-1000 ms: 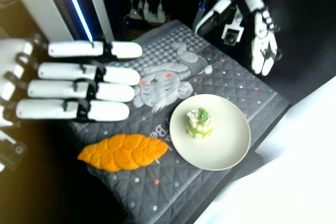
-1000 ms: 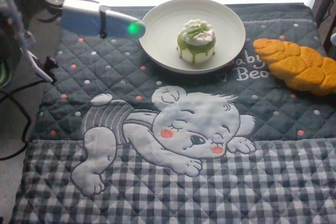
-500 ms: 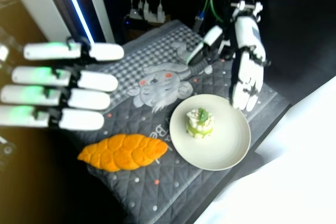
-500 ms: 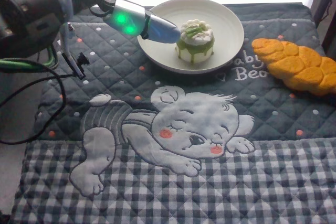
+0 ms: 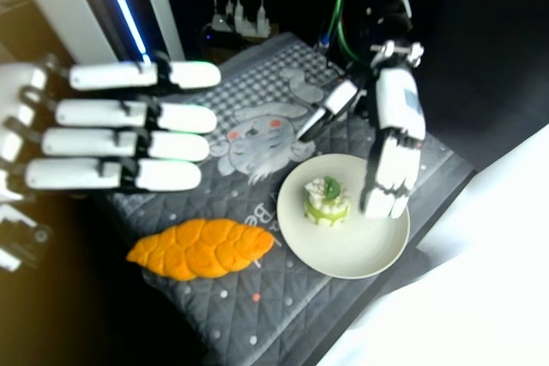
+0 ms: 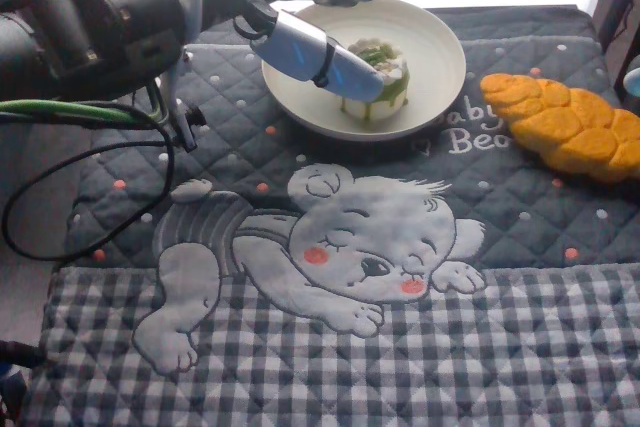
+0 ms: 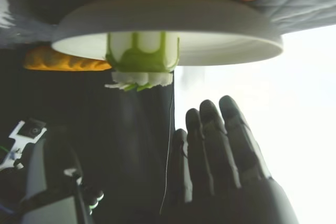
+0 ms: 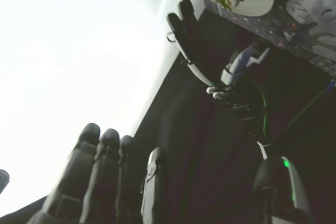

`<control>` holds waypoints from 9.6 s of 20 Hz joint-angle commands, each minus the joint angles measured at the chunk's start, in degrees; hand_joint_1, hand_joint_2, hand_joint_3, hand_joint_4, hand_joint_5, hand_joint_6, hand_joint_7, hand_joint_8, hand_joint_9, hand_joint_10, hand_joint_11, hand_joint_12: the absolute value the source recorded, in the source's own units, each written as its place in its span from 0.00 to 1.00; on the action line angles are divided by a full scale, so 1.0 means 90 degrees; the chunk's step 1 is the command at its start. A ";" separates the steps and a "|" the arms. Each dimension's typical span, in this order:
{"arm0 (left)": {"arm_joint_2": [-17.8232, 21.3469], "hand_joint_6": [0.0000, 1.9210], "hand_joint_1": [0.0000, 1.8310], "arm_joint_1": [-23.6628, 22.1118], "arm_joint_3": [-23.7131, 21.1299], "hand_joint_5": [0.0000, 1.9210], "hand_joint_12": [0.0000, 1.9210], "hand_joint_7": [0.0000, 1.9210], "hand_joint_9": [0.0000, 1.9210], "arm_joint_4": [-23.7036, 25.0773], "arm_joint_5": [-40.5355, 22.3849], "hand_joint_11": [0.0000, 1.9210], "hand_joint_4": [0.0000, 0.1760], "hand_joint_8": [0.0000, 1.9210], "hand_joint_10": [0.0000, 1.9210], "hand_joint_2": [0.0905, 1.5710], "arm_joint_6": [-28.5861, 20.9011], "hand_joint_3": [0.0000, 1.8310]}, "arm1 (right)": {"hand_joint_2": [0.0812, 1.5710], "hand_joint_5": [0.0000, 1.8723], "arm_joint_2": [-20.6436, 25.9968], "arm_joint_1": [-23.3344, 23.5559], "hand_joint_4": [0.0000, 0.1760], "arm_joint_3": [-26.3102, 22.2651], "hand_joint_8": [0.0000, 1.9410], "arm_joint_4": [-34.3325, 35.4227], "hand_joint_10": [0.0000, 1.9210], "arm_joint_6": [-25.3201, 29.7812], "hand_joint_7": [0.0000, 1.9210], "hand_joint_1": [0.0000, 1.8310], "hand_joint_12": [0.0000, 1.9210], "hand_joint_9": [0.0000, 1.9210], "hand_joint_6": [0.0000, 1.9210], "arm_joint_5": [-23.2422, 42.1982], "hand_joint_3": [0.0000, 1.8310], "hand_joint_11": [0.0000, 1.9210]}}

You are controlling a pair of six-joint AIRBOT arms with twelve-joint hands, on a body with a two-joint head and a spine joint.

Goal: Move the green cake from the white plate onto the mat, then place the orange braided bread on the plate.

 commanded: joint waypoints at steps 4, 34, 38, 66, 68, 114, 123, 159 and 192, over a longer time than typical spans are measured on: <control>-0.0131 0.00 0.45 -0.0105 0.0100 0.16 0.09 0.22 0.23 -0.0033 -0.0285 0.13 0.66 0.00 0.00 0.43 -0.0046 0.00 | 0.51 0.11 0.0017 0.0050 0.87 0.0041 0.00 0.0268 0.00 0.0011 0.08 0.40 0.03 0.07 0.00 0.0776 0.00 0.05; -0.0424 0.66 0.73 0.0092 0.0515 0.46 0.64 0.43 0.33 -0.0276 -0.0654 0.17 0.00 0.59 0.75 0.75 -0.0434 0.00 | 0.52 0.15 -0.0091 0.0050 1.00 0.0031 0.00 0.0160 0.01 0.0011 0.11 0.35 0.05 0.11 0.01 0.0893 0.00 0.08; 0.0124 0.46 0.67 0.0167 0.0138 0.54 0.58 0.50 0.49 -0.0816 -0.1508 0.26 0.20 0.52 0.20 0.68 -0.0544 0.00 | 0.52 0.16 -0.0083 0.0050 1.00 0.0012 0.00 0.0153 0.01 0.0012 0.12 0.33 0.06 0.13 0.01 0.0892 0.00 0.10; 0.2525 0.42 0.76 0.1563 -0.2677 0.56 0.60 0.60 0.56 -0.0324 -0.2877 0.45 0.00 0.31 0.49 0.64 -0.0125 0.00 | 0.52 0.15 -0.0023 0.0044 0.68 -0.0132 0.00 0.0181 0.00 0.0013 0.10 0.34 0.04 0.10 0.00 0.0880 0.00 0.06; 0.2455 0.42 0.71 0.1621 -0.2644 0.60 0.57 0.66 0.56 -0.0141 -0.2712 0.43 0.00 0.19 0.31 0.63 -0.0201 0.00 | 0.53 0.15 -0.0025 0.0044 0.70 -0.0134 0.00 0.0180 0.00 0.0013 0.10 0.33 0.04 0.10 0.00 0.0879 0.00 0.06; 0.3226 0.00 0.30 0.0906 -0.2726 0.00 0.00 0.01 0.00 0.0034 -0.2948 0.00 0.95 0.00 0.00 0.40 -0.0145 0.00 | 0.36 0.01 -0.0893 0.0117 0.98 0.1553 0.00 -0.1543 0.00 0.1274 0.05 0.30 0.06 0.06 0.00 -0.2667 0.00 0.13; 0.3252 0.00 0.33 0.1087 -0.2823 0.00 0.00 0.00 0.00 -0.0262 -0.3114 0.00 1.00 0.00 0.00 0.35 -0.0054 0.00 | 0.39 0.03 -0.1272 0.1266 0.98 0.1317 0.00 -0.3829 0.00 0.1339 0.07 0.29 0.29 0.06 0.00 -0.4020 0.00 0.00; 0.3549 0.00 0.37 0.1581 -0.3075 0.00 0.00 0.00 0.00 -0.0989 -0.3476 0.00 1.00 0.00 0.00 0.36 0.0254 0.00 | 0.65 0.56 -0.1297 0.1068 0.00 0.1448 0.35 -0.3715 0.50 0.1336 0.56 0.76 0.11 0.58 0.41 -0.4605 0.00 0.57; 0.3529 0.00 0.32 0.1716 -0.3141 0.00 0.00 0.00 0.00 -0.1142 -0.3526 0.01 1.00 0.00 0.00 0.37 0.0437 0.00 | 0.44 0.00 -0.1565 0.1045 0.97 0.1611 0.00 -0.2779 0.00 0.1333 0.15 0.43 0.00 0.26 0.00 -0.3900 0.00 0.39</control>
